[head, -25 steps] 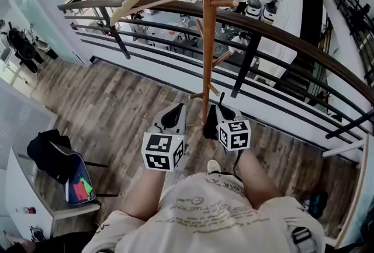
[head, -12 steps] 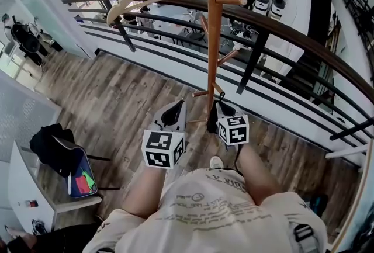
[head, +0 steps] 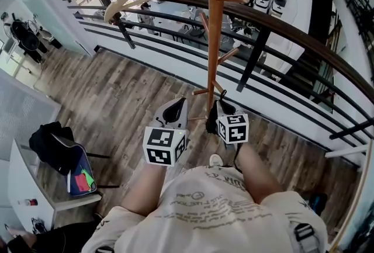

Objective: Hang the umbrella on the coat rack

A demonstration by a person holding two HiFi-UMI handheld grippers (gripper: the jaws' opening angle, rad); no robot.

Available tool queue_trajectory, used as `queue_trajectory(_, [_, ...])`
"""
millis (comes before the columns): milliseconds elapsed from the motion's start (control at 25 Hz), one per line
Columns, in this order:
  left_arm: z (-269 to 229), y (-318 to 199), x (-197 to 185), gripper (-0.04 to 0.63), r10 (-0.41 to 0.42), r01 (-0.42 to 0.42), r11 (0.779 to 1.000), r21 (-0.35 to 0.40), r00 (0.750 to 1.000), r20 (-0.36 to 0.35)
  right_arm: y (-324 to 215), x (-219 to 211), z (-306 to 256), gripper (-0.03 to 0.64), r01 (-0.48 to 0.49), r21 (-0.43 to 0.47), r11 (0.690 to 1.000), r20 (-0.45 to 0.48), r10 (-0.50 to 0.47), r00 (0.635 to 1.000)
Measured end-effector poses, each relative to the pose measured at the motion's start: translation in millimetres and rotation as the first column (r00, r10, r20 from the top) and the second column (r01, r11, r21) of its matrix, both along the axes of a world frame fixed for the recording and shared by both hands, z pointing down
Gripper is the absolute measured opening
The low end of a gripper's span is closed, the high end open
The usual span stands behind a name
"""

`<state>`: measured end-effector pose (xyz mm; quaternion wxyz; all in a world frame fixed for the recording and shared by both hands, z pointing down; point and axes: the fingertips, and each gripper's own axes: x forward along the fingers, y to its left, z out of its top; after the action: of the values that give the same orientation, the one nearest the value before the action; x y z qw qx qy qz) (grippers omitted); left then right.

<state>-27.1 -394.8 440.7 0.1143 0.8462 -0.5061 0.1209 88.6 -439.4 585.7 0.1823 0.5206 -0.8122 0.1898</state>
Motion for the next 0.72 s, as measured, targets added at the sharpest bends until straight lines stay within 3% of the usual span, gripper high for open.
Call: queue_trajectory(720, [7,3,-15,-0.002,-0.022,0.023,1.0,-0.013,1.0,0.013,-21,-11,20,0.003,-0.016,-0.05,0.999,-0.009,0.016,1.0])
